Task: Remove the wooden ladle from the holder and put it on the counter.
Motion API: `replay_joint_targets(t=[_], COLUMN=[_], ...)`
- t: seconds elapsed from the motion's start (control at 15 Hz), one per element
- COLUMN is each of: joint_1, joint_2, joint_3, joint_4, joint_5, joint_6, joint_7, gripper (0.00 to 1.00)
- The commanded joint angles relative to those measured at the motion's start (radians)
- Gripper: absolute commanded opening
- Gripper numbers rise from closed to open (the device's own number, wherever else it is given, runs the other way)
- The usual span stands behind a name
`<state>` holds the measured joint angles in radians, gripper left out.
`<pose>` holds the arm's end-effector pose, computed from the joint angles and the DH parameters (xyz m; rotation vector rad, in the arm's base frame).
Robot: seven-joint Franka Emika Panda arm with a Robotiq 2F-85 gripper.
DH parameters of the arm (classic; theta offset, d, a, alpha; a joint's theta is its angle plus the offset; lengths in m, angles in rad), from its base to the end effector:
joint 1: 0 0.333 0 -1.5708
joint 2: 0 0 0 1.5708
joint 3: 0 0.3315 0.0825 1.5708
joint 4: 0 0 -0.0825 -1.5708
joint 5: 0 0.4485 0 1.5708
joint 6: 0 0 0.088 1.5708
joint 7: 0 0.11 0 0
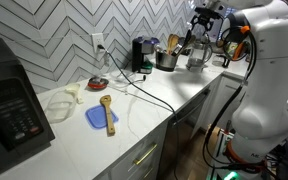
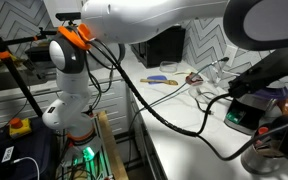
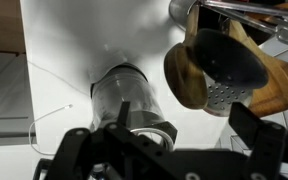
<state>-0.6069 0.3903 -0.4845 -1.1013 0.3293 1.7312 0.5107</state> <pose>0.4414 -0.6017 0.6649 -2.1643 2.1248 -0.4709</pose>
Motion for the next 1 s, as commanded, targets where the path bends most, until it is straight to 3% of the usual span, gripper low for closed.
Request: replay_joint_targets(t=[0.0, 0.13, 0.27, 0.93], joint_1=[0.006, 0.009, 0.007, 0.017], joint_2=[0.032, 0.053, 0.074, 0.061], joint_3=[-0.005, -0.002, 0.001, 0.004], joint_4=[0.013, 0.014, 0.021, 0.042], joint_5=[-0.025, -0.027, -0.015, -0.010], joint_6=[-0.006, -0.001, -0.007, -0.015], joint_7=[0.014, 0.013, 0.021, 0.025], gripper=[1.00, 1.00, 0.74, 0.00])
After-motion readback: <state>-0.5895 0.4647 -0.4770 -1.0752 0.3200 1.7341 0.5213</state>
